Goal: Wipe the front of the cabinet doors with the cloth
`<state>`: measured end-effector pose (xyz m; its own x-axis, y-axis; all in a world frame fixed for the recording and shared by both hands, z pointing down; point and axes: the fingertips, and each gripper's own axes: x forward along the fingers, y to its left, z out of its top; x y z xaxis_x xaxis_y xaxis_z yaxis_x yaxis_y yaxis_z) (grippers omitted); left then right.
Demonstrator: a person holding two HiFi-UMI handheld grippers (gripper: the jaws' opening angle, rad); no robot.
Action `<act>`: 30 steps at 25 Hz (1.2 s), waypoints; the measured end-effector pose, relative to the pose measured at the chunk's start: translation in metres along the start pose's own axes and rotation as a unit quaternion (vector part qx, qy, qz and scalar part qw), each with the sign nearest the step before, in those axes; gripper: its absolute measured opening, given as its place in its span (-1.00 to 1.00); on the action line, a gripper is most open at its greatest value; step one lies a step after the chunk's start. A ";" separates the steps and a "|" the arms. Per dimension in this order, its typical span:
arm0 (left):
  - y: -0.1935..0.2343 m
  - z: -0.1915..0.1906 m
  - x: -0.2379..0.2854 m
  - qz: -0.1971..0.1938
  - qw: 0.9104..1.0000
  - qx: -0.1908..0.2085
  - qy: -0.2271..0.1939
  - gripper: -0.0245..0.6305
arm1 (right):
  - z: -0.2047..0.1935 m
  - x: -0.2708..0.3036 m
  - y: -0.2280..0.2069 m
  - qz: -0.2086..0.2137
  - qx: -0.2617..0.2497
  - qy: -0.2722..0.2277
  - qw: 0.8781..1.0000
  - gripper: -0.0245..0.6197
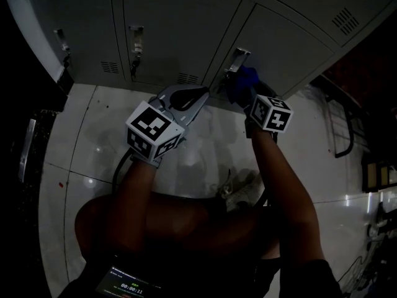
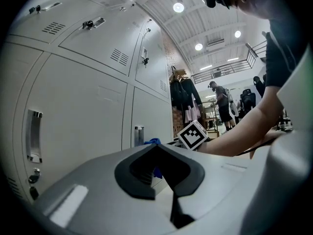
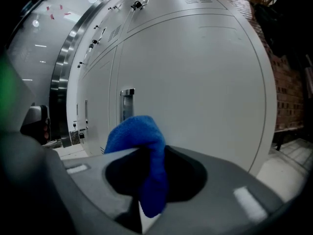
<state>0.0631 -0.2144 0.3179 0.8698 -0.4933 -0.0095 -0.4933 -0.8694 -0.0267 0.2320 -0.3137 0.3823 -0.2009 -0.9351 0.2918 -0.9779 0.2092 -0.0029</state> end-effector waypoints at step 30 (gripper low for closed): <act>-0.002 -0.008 0.004 -0.003 1.000 0.004 0.016 -0.93 | -0.041 -0.054 -0.082 -0.068 0.044 0.000 0.997 -0.69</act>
<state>0.0672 -0.2151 0.3264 0.8723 -0.4885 0.0219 -0.4877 -0.8723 -0.0341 0.3250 -0.2686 0.4058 -0.0670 -0.9529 0.2959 -0.9973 0.0551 -0.0483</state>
